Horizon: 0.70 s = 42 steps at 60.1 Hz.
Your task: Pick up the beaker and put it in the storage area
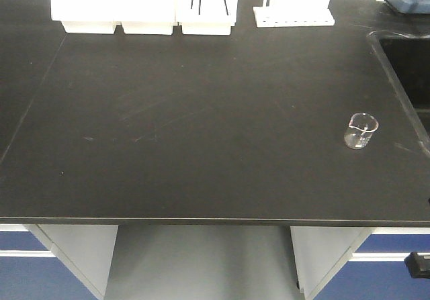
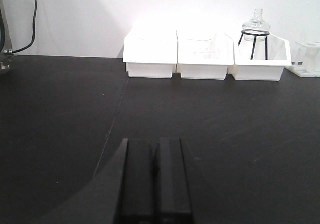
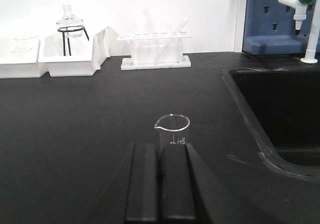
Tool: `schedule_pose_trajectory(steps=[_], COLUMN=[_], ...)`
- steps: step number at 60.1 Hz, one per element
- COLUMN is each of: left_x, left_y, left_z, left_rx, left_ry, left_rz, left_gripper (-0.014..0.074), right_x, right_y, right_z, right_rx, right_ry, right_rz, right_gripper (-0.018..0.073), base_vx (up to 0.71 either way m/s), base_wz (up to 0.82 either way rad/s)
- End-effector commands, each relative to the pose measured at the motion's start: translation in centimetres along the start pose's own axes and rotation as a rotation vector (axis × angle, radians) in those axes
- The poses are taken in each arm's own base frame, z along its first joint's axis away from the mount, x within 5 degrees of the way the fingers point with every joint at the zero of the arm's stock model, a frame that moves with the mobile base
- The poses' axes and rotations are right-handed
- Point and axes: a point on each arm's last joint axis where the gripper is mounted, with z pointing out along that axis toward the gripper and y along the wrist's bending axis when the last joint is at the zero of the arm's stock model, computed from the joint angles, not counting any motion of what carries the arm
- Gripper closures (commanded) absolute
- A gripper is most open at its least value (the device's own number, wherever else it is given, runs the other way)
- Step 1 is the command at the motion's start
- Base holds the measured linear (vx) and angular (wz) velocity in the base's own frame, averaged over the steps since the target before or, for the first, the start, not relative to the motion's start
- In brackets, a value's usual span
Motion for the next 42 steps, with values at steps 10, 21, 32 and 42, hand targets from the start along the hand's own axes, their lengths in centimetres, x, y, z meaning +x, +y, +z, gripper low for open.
schedule_pose_trajectory(steps=[10, 21, 32, 42], left_x=[-0.1, -0.1, -0.1, -0.1], left_y=[-0.2, -0.2, -0.2, -0.2], left_z=[0.0, 0.0, 0.0, 0.0], left_rx=[0.029, 0.029, 0.029, 0.029], left_ry=[-0.076, -0.076, -0.076, -0.076], left_rz=[-0.011, -0.011, -0.011, -0.011], left_gripper=[0.0605, 0.0605, 0.0605, 0.0605], right_x=[-0.5, -0.5, -1.7, -5.4], right_y=[0.0, 0.0, 0.0, 0.2], right_z=[-0.1, -0.1, -0.2, -1.3], right_rx=[0.002, 0.002, 0.003, -0.002], right_ry=[-0.083, -0.086, -0.202, -0.376], right_rz=[-0.015, -0.012, -0.031, -0.022], right_gripper=[0.0559, 0.0559, 0.0559, 0.0559], base_vx=[0.00, 0.00, 0.00, 0.00], base_wz=[0.00, 0.00, 0.00, 0.00])
